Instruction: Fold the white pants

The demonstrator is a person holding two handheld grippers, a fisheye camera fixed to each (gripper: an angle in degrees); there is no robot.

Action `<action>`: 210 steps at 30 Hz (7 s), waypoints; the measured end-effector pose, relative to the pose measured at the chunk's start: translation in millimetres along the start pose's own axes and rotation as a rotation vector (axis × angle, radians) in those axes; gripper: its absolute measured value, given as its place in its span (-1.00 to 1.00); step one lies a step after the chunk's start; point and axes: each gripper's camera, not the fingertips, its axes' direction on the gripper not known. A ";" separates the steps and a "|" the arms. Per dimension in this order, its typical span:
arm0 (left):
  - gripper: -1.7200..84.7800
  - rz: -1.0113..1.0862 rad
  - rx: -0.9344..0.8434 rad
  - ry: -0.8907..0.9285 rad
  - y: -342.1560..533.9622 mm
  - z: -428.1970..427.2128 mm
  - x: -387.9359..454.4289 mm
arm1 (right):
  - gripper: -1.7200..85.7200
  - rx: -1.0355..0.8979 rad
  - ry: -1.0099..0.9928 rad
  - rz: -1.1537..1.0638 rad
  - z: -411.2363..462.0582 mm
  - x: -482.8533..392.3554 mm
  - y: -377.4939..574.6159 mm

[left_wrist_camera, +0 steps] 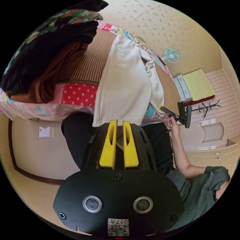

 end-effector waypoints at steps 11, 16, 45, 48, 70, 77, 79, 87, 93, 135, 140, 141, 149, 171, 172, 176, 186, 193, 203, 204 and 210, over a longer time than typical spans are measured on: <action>-0.83 -0.139 0.112 -0.121 11.5 -15.7 -41.9 | -0.91 0.022 0.163 0.409 -66.2 159.5 37.2; -0.63 -0.202 0.022 -0.135 11.1 17.1 -63.8 | -0.94 0.232 -0.041 0.379 -104.5 131.9 93.5; -0.84 -0.128 -0.138 -0.156 20.8 -1.4 -31.5 | -0.93 0.060 -0.447 0.178 -108.2 40.6 79.7; -0.83 -0.111 -0.026 -0.211 20.0 -28.9 -19.1 | -0.90 0.130 -0.385 0.191 -139.1 47.8 87.5; -0.75 0.296 -0.060 -0.056 -32.5 41.2 156.8 | -0.90 -0.051 -0.587 -0.074 -197.0 37.5 41.5; -0.68 0.485 -0.138 -0.272 -55.4 113.4 245.9 | -0.92 -0.049 -0.676 0.106 -193.3 51.8 33.9; -0.67 0.502 -0.126 -0.311 -57.4 124.1 262.1 | -0.93 -0.033 -0.726 0.088 -203.7 62.8 32.8; -0.69 0.416 -0.167 -0.450 -67.9 185.4 273.1 | -0.95 0.139 -0.698 0.333 -271.8 175.5 59.7; -0.82 0.403 -0.068 -0.365 -56.8 166.0 300.6 | -0.94 0.165 -0.702 0.434 -281.5 191.1 66.4; -0.66 0.377 0.067 0.228 -69.4 127.5 314.1 | -0.90 0.386 -0.903 0.171 -415.3 70.7 46.9; -0.54 0.291 -0.066 0.295 -105.8 149.6 303.4 | -0.90 0.309 -0.940 0.070 -393.4 31.8 41.3; -0.53 0.264 -0.093 0.223 -111.4 158.5 299.5 | -0.90 0.299 -0.961 0.060 -387.4 28.8 43.4; -0.82 0.251 -0.030 0.207 -101.7 165.1 285.8 | -0.88 0.311 -1.104 0.075 -371.6 65.4 76.5; -0.88 -0.052 0.282 0.123 -10.2 89.6 -6.0 | -0.93 0.145 -0.988 0.263 -277.8 84.9 4.8; -0.89 -0.042 0.277 0.105 -10.8 92.2 -5.0 | -0.93 0.132 -0.983 0.254 -272.2 79.8 -4.2; -0.92 0.047 0.249 0.012 -16.4 103.6 3.8 | -0.87 0.071 -0.869 0.202 -242.9 62.3 -78.3; -0.97 0.053 0.184 0.065 -24.5 113.4 -14.2 | -0.58 0.039 -0.641 -0.016 -122.6 68.5 -392.8; -0.97 0.043 0.133 0.053 -31.0 112.3 -15.0 | -0.47 0.163 -0.371 0.238 -30.2 91.0 -593.7; -0.97 0.056 0.141 -0.027 -21.8 103.8 -0.9 | -0.85 0.251 -0.087 0.468 75.2 87.9 -659.7; -0.97 0.076 0.144 -0.052 -19.3 99.7 4.6 | -0.86 0.280 -0.055 0.444 65.7 72.6 -662.4; -0.97 -0.020 0.227 0.133 5.0 41.0 -30.7 | -0.89 0.427 -0.200 0.159 -2.3 -50.9 -703.2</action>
